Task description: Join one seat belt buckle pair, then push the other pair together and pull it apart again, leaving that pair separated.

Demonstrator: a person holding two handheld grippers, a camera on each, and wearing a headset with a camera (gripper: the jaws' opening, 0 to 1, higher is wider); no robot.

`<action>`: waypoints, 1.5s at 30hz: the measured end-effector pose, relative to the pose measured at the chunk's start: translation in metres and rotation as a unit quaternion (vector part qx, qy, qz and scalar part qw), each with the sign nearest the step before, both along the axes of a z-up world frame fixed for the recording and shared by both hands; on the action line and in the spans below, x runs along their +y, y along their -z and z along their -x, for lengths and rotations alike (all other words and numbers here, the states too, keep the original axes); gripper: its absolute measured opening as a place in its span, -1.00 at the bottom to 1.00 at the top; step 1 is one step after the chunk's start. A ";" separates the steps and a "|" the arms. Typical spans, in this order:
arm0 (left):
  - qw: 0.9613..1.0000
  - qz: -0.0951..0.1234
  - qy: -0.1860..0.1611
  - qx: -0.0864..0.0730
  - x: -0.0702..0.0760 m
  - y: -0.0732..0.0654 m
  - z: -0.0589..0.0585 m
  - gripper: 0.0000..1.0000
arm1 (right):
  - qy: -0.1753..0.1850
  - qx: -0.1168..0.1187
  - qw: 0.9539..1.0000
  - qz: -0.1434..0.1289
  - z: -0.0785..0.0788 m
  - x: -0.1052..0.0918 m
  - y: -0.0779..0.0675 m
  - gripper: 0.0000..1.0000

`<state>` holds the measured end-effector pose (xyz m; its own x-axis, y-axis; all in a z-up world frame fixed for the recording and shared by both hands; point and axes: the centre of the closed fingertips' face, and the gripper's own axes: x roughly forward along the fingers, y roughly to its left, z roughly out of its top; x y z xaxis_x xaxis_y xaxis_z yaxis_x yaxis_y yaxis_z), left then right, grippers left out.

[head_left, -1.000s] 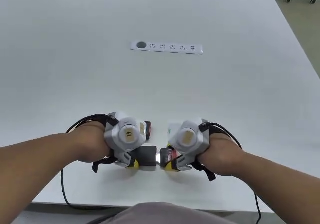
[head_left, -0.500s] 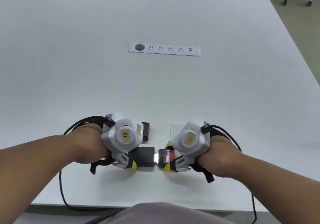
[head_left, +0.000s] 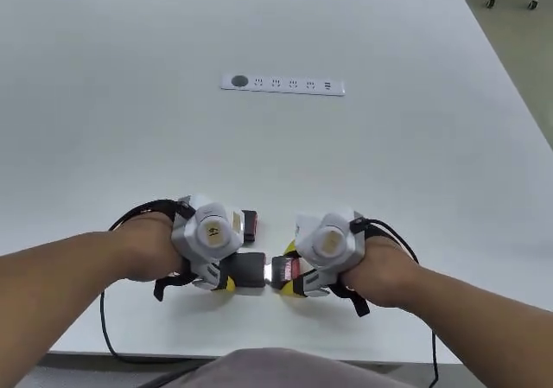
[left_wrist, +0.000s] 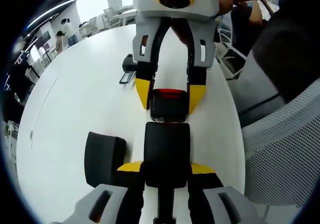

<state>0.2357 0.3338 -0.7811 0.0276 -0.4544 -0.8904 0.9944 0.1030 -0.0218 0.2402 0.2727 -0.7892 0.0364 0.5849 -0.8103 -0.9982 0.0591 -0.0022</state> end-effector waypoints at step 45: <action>0.997 -0.018 -0.064 -0.025 0.033 -0.023 -0.078 0.07 | 0.078 -0.037 0.996 0.037 -0.065 -0.099 -0.030 -0.36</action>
<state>0.3136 0.3671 -0.7582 0.1285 -0.4125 -0.9018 0.9730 0.2284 0.0341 0.3057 0.1733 -0.7587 0.1832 0.5057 -0.8431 -0.9738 0.2106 -0.0853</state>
